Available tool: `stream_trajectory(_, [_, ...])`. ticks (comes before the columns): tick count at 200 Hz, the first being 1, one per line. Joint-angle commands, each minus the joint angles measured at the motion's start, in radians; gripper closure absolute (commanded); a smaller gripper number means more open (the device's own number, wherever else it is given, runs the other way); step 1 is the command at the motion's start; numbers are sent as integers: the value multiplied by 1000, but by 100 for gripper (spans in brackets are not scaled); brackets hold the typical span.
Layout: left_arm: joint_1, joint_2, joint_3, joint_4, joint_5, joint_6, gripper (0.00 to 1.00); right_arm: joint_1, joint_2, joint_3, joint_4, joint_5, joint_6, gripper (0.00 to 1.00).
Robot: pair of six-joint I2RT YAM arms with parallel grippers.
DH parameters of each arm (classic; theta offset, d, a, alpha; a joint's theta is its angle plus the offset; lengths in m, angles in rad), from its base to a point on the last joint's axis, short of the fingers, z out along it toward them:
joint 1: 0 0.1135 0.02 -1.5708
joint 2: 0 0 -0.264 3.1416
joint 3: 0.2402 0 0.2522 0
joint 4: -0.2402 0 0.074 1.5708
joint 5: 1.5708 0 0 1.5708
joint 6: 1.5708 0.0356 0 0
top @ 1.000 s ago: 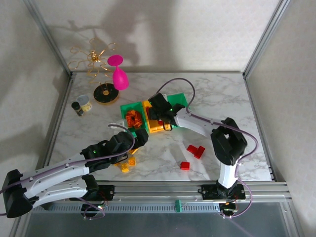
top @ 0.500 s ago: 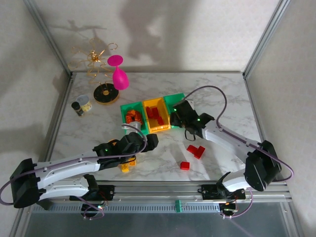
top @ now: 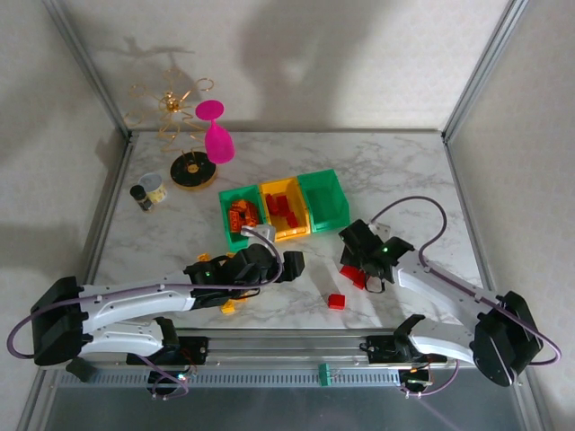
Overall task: Sort the legos into containers by color
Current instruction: Pick up the lego from the bottom-right of the table.
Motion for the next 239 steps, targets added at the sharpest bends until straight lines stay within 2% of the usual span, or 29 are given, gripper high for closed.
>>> stream_trajectory(1, [-8,14,33,21,7,23,0,7,-40,-49,-39,-16,114,19])
stream_trajectory(27, [-9,13,31,21,6,20,0,33,-68,-100,-10,-55,149,25])
stream_trajectory(67, [-10,10,29,14,-6,18,0,76,-43,-141,40,-94,168,27])
stream_trajectory(110, [-9,9,26,7,-13,15,0,89,-5,-180,129,-135,160,34])
stream_trajectory(183, [-9,5,24,0,-27,11,0,71,50,-196,155,-109,137,46])
stream_trajectory(239, [-10,1,23,-1,-38,11,0,51,37,-191,152,-95,109,61])
